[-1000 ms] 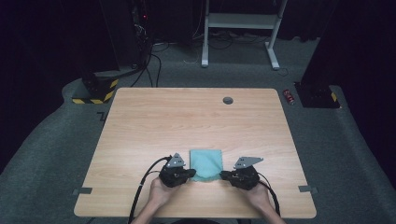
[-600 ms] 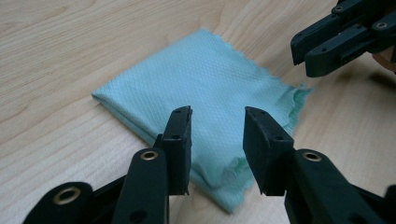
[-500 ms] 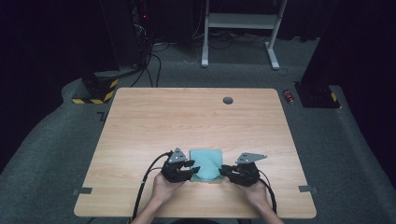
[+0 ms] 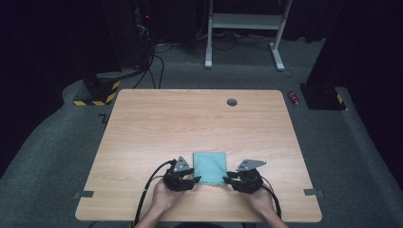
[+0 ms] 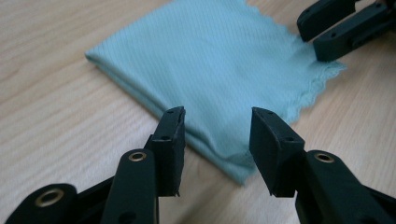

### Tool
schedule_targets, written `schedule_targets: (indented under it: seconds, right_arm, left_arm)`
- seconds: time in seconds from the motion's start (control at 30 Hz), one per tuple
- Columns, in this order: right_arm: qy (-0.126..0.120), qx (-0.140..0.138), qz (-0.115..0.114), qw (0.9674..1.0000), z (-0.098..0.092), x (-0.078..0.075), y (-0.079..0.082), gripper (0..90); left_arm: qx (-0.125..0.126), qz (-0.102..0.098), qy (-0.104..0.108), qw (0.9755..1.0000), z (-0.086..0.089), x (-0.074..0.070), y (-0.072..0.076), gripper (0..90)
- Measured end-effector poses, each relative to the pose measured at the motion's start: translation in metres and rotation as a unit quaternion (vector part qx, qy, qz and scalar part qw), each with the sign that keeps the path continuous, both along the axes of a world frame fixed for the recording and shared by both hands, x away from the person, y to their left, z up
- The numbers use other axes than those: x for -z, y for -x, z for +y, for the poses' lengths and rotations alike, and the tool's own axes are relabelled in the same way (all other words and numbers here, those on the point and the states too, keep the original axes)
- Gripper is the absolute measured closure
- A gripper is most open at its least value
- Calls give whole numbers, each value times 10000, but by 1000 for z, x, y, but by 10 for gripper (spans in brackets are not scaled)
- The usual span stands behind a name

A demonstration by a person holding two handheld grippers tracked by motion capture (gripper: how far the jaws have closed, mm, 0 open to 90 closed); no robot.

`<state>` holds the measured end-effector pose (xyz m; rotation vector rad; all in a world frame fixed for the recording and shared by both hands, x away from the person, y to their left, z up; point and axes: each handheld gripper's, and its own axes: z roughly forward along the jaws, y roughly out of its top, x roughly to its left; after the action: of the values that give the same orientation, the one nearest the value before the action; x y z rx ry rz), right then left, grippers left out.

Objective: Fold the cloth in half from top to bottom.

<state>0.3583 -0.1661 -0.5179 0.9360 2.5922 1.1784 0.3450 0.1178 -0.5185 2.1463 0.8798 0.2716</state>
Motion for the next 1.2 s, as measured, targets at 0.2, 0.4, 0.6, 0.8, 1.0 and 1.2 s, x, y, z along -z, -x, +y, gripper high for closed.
schedule_targets:
  seconds: [0.2, 0.4, 0.6, 0.8, 1.0, 1.2]
  right_arm:
    - [74, 85, -72, 9999, -9, -1, 3, 682]
    - [-308, 309, -238, 9988, -7, -13, -13, 685]
    - [-520, 386, -219, 9977, 18, -17, -40, 687]
    - [-500, 359, -101, 9980, 47, -11, -60, 706]
    - [-446, 525, -18, 9976, 52, 0, -73, 717]
    - [-372, 740, 47, 9966, 38, 3, -80, 715]
  left_arm:
    - [8, -55, 25, 10000, 7, -2, 6, 543]
    - [-106, -267, 358, 9989, 5, -21, -11, 521]
    - [-136, -301, 152, 9993, -17, -20, -41, 521]
    - [-390, -251, -36, 9989, -26, -12, -59, 520]
    - [-542, -173, -134, 9983, -22, -5, -65, 520]
    - [-501, -211, -343, 9979, -18, -1, -64, 517]
